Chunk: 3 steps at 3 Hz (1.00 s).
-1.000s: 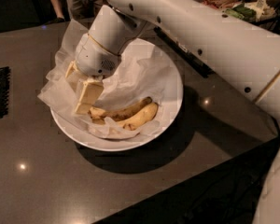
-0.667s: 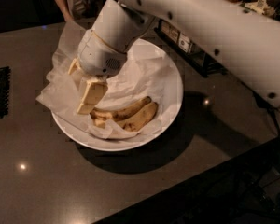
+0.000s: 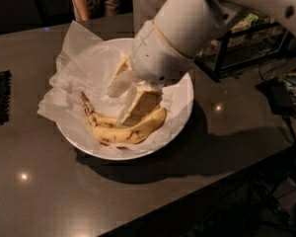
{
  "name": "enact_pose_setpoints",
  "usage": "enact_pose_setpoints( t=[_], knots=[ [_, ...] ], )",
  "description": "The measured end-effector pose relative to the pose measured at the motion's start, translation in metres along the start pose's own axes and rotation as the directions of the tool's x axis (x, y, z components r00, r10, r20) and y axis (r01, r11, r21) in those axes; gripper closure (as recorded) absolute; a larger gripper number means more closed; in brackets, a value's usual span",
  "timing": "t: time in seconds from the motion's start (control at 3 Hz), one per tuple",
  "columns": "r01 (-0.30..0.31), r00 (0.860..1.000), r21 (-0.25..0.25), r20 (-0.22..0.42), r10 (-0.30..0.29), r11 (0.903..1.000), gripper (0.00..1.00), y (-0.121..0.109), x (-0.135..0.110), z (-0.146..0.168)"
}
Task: Pick banana from white bowl
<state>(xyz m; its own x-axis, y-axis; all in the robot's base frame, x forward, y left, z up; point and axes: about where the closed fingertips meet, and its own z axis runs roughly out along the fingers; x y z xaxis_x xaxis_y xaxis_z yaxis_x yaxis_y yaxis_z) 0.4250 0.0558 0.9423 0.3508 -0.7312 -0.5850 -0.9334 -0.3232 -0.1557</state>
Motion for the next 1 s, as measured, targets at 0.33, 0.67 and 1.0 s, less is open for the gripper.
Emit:
enact_pose_setpoints(
  t=[0.33,0.67,1.0],
  knots=[
    [-0.071,0.997,0.087,-0.032,0.074,0.9936,0.5,0.007,0.021,-0.027],
    [-0.073,0.996,0.133,-0.043,0.079,0.9884,0.51,-0.002,0.023,-0.035],
    [-0.062,0.996,0.136,-0.054,0.07,0.9888,0.51,-0.017,0.022,-0.033]
  ],
)
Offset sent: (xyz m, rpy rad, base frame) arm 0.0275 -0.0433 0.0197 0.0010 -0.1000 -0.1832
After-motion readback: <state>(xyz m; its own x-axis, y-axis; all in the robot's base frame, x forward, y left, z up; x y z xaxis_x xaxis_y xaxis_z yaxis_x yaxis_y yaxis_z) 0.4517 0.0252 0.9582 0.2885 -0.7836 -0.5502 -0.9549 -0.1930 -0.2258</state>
